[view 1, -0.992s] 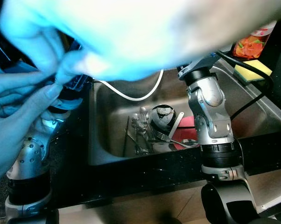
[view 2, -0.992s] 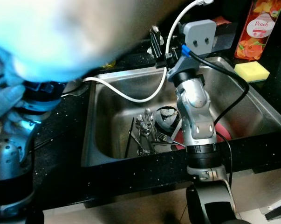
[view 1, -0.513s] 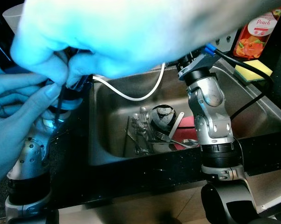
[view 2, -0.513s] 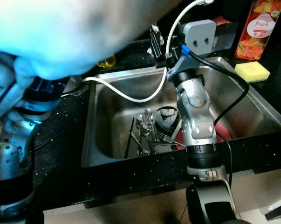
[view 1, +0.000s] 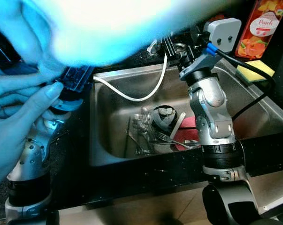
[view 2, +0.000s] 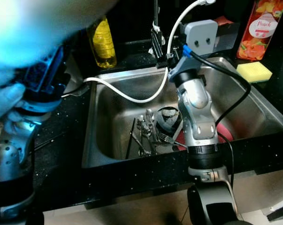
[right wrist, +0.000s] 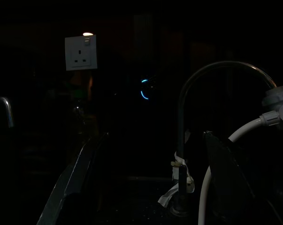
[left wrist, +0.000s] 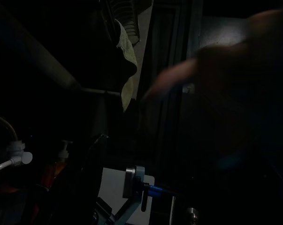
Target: Kitchen organization
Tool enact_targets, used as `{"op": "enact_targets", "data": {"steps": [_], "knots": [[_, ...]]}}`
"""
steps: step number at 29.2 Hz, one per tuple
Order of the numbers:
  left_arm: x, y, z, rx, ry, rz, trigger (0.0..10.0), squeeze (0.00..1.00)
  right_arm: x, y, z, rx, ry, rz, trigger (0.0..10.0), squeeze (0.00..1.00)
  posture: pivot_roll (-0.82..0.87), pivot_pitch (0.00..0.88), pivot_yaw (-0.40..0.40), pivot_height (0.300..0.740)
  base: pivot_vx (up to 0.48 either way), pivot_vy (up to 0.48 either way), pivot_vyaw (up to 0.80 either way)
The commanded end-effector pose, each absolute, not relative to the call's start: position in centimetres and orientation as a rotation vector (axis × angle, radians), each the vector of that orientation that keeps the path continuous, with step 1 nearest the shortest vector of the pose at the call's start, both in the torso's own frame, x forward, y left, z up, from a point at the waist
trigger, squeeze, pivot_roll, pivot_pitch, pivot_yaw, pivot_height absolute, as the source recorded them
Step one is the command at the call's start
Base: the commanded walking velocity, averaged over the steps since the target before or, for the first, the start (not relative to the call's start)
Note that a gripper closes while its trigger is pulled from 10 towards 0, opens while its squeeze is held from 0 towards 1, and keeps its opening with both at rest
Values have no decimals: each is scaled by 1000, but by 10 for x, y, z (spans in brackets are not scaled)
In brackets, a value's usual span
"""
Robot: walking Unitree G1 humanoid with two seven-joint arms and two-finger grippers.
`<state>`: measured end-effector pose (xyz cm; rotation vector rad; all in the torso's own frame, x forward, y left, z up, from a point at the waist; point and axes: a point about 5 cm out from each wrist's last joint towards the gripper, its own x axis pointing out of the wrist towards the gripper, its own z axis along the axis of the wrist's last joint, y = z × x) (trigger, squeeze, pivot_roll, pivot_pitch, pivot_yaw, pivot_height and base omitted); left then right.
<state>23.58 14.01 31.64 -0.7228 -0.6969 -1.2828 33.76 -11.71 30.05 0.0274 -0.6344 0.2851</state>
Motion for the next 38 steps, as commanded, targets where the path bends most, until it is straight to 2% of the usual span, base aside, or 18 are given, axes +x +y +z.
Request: {"op": "enact_targets", "data": {"steps": [1, 38], "knots": [[233, 142, 317, -715, -707, -1285, 10000, 0, 336, -114, 301, 28, -638, 293, 10000, 0, -84, 0, 97, 740, 0, 0, 0], [238, 137, 313, -681, -683, -1273, 10000, 0, 336, -114, 307, 34, -657, 302, 10000, 0, -83, 0, 88, 740, 0, 0, 0]]}}
